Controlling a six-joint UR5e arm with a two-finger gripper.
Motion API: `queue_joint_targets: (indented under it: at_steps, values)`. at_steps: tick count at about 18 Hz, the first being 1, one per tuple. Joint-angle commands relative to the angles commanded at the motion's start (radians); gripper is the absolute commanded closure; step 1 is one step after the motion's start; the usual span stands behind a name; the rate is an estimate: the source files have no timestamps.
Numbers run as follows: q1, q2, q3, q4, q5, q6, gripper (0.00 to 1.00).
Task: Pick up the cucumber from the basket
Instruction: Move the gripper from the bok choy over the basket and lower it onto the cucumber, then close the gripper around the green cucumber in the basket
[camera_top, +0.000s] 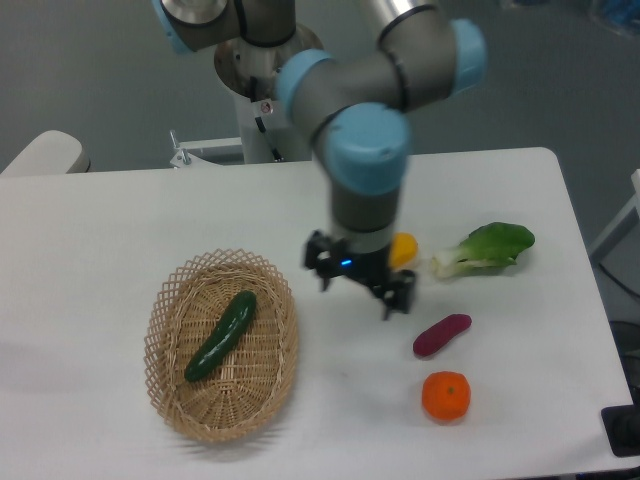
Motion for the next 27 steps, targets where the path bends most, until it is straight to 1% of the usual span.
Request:
queue_joint_targets:
  at_steps: [2,4,6,7,8,11,14,22,23,25,26,27]
  values:
    - [-0.037,-0.021,-0.022,0.015,0.002,-0.078,0.00]
    - [-0.077,-0.047,-0.054,0.092,0.006,-0.100,0.00]
    - [-0.104,-0.067,-0.104,0.194,0.011,-0.097,0.00]
    - [-0.112,-0.069,-0.127,0.224,0.009,-0.091,0.00]
    - [-0.115,-0.069,-0.144,0.239,0.008,-0.088,0.00]
    - [-0.135,-0.101,-0.158,0.273,0.011,-0.059,0.00]
    - [-0.155,-0.133,-0.167,0.305,0.046,-0.043,0.00]
    - [-0.175,-0.150,-0.169,0.313,0.054,-0.043,0.00]
    - [-0.175,-0.149,-0.167,0.313,0.052,-0.043,0.08]
    - [-0.175,-0.147,-0.164,0.313,0.052,-0.040,0.38]
    - [-0.175,-0.147,-0.163,0.313,0.052,-0.040,0.51]
    - [-0.175,-0.146,-0.161,0.313,0.051,-0.040,0.61]
